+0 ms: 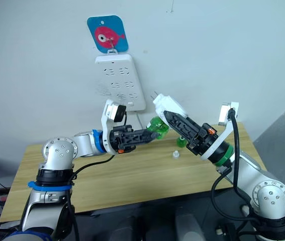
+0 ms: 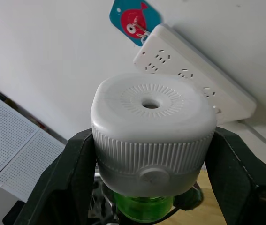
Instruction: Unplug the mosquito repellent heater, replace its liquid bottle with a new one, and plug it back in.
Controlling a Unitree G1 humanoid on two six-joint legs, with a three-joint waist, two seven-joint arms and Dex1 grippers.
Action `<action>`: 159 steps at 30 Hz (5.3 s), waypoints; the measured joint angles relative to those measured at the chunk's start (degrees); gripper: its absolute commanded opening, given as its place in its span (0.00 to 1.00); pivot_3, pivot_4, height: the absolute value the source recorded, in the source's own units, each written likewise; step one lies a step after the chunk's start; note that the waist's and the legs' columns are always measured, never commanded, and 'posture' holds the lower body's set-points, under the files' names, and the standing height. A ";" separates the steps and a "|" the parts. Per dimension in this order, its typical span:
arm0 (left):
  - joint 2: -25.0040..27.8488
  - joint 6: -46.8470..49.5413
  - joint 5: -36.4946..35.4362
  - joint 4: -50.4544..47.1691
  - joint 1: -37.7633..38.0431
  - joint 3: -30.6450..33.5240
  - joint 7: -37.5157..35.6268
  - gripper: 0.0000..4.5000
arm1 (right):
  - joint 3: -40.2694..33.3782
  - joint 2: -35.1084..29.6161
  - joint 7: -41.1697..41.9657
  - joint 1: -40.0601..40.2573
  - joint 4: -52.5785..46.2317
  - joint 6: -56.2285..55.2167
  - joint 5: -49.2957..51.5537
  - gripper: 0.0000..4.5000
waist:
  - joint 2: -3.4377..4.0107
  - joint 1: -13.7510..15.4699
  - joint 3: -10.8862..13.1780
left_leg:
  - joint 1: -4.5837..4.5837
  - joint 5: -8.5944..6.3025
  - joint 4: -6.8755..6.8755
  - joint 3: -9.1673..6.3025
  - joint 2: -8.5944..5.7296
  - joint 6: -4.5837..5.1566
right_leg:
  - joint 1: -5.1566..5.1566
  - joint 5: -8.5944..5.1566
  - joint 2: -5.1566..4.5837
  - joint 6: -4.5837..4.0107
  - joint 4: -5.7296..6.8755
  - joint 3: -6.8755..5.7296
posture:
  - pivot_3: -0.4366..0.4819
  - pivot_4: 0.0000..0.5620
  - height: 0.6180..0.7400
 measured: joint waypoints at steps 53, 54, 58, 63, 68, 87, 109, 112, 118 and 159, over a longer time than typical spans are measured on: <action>2.97 -50.33 38.75 32.89 -17.90 0.40 -11.48 0.86 | 4.56 -8.38 8.92 -4.36 -6.33 5.32 -28.85 0.66 | -0.08 1.41 -0.03 | -0.08 -0.01 -0.01 -0.06 -0.10 0.04 | 0.00 0.03 -0.16 0.04 -0.09 -0.23 | 0.16 0.30 1.00; 2.96 -50.39 38.89 33.27 -18.29 0.40 -11.58 0.81 | 4.56 -8.39 8.90 -4.38 -6.33 5.39 -28.91 0.66 | -0.08 1.36 -0.03 | -0.08 -0.01 -0.01 -0.07 -0.09 0.04 | 0.00 0.03 -0.16 0.04 -0.09 -0.24 | 0.16 0.30 1.00; 2.70 -50.84 39.35 36.04 -19.81 0.72 -11.11 0.53 | 5.34 -8.46 8.10 -6.17 -6.04 7.11 -31.40 0.66 | -0.09 1.34 -0.03 | -0.08 -0.01 -0.01 -0.08 -0.10 0.04 | -0.01 0.03 -0.15 0.04 -0.09 -0.24 | 0.16 0.29 1.00; 2.63 -51.58 40.20 36.81 -20.17 1.07 -10.27 0.29 | 8.37 -8.25 5.95 -9.72 -4.99 10.23 -36.39 0.66 | -0.09 1.25 -0.04 | -0.08 -0.01 -0.01 -0.07 -0.09 0.04 | -0.01 0.03 -0.16 0.04 -0.07 -0.24 | 0.16 0.29 1.00; 2.61 -51.54 40.45 36.49 -19.95 0.94 -10.15 0.29 | 11.08 -4.44 -0.31 -18.75 -0.94 16.62 -42.37 0.66 | -0.09 1.15 -0.04 | -0.08 0.00 -0.01 -0.08 -0.09 0.03 | -0.03 0.04 -0.19 0.04 -0.06 -0.23 | 0.16 0.30 1.00; 2.26 -51.43 41.20 34.38 -18.97 1.03 -9.01 0.29 | 17.05 10.63 -1.25 -27.45 9.60 22.62 -60.70 0.66 | -0.11 1.09 -0.05 | -0.09 -0.01 -0.02 -0.12 -0.14 0.03 | -0.05 0.05 -0.29 0.04 -0.01 -0.30 | 0.18 0.29 1.00; 2.62 -49.55 40.99 31.85 -17.67 1.63 -8.39 0.29 | 17.81 18.45 3.91 -27.48 12.47 21.16 -71.66 0.66 | -0.10 0.51 -0.11 | -0.07 0.00 -0.02 -0.14 -0.14 0.02 | -0.08 0.05 -0.29 0.03 0.07 -0.32 | 0.19 0.28 1.00; 2.43 -48.57 40.73 31.28 -17.40 1.93 -8.15 0.29 | 18.48 20.03 3.82 -27.63 13.74 19.98 -73.87 0.66 | -0.12 0.39 -0.15 | -0.07 0.00 -0.02 -0.16 -0.15 0.02 | -0.08 0.05 -0.30 0.03 0.09 -0.33 | 0.18 0.28 1.00; 2.67 -46.62 40.74 30.04 -16.74 2.47 -7.66 0.29 | 19.34 21.97 5.01 -27.58 16.31 17.34 -77.04 0.66 | -0.15 -0.02 -0.27 | -0.05 0.01 0.01 -0.15 -0.15 0.00 | -0.07 0.05 -0.30 0.03 0.14 -0.32 | 0.19 0.28 1.00; 13.79 -54.95 44.93 27.20 -3.69 3.26 -6.52 0.97 | 21.77 10.66 26.63 -18.88 6.09 13.62 -77.61 0.88 | -0.31 -0.22 -1.14 | 0.04 0.00 -0.10 -0.61 -0.26 -0.02 | -0.13 0.01 -0.31 0.09 0.62 -0.42 | 0.27 0.30 1.00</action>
